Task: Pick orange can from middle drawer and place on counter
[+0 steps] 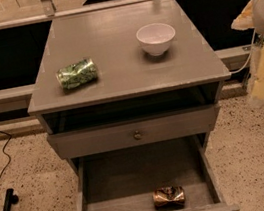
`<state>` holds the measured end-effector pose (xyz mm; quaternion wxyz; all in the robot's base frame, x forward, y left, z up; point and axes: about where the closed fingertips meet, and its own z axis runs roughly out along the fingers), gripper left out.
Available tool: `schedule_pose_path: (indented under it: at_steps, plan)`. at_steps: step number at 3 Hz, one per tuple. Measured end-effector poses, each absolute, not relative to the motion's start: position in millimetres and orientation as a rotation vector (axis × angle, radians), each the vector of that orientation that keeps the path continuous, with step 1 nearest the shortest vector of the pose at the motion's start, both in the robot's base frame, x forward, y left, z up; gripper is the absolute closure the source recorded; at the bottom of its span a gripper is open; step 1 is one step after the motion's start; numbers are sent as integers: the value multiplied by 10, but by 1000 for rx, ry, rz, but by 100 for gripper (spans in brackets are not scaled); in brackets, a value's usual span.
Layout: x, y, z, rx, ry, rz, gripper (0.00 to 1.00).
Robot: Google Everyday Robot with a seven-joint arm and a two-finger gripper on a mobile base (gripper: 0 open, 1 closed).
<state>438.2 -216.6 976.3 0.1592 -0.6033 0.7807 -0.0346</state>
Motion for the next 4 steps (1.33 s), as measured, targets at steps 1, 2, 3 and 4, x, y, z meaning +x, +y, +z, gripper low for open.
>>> schedule_pose_path:
  at_steps: [1, 2, 3, 4]
  plan:
    - [4382, -2166, 9763, -1724, 2231, -99, 0]
    - [4398, -2074, 9546, -1738, 2196, -108, 0]
    - [4264, -1811, 9073, -1773, 2120, -104, 0]
    - [4271, -1759, 8773, -1775, 2118, -105, 0]
